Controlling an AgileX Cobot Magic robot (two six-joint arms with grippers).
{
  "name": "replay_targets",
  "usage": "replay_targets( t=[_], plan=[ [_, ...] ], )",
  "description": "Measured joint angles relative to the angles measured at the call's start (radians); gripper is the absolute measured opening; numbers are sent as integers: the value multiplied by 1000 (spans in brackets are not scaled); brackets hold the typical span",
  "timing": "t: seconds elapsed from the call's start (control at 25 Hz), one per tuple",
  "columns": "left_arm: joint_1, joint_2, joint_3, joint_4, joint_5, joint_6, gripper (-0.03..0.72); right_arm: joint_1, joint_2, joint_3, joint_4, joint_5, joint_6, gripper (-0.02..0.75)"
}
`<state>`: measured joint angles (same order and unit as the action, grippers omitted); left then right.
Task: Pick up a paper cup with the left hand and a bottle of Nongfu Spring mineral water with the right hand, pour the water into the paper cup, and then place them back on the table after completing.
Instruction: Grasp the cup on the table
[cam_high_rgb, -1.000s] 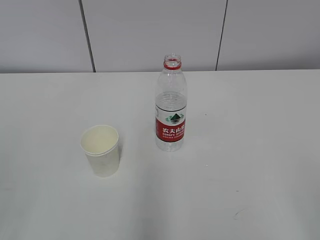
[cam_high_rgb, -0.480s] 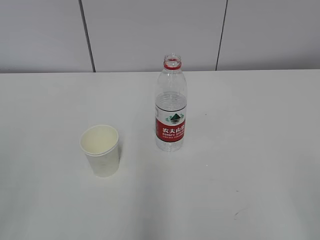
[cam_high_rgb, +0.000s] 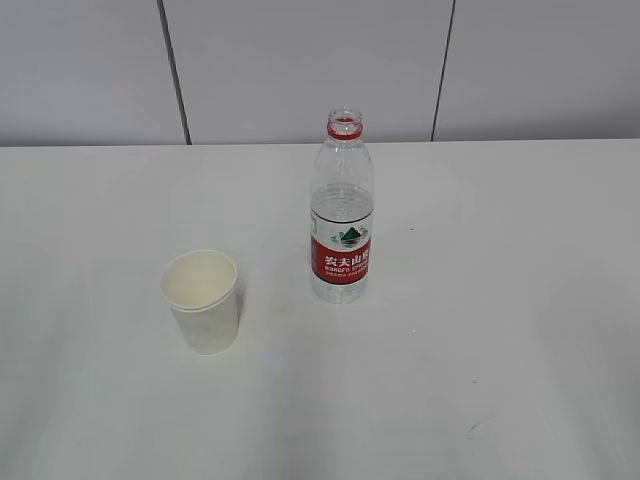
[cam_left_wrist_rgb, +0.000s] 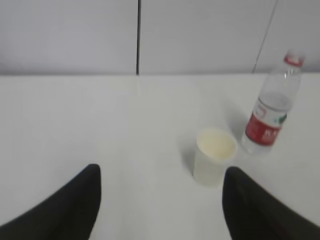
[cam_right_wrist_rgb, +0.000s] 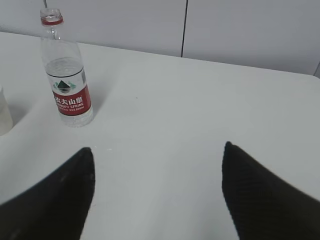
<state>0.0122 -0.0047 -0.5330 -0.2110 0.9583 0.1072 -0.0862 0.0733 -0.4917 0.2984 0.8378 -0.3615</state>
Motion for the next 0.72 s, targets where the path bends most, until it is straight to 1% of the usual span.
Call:
replay_targets(
  t=[0.08, 0.16, 0.32, 0.4, 0.52, 0.6, 0.72],
  plan=[
    [0, 0, 14, 10, -112, 0, 474, 0, 49, 17, 48, -63, -50, 587],
    [0, 0, 58, 13, -214, 1, 474, 0, 75, 34, 88, -134, -91, 587],
    [0, 6, 165, -30, -408, 1, 474, 0, 106, 74, 150, -278, -197, 587],
    [0, 27, 197, -35, -490, 4, 474, 0, 128, 93, 201, -324, -218, 587],
    [-14, 93, 214, -35, -575, 47, 474, 0, 172, 109, 293, -369, -283, 587],
    [-33, 160, 218, -35, -609, 78, 474, 4, 205, 111, 349, -391, -382, 587],
    [-62, 267, 218, -34, -683, 86, 474, 29, 252, 111, 444, -432, -511, 587]
  ],
)
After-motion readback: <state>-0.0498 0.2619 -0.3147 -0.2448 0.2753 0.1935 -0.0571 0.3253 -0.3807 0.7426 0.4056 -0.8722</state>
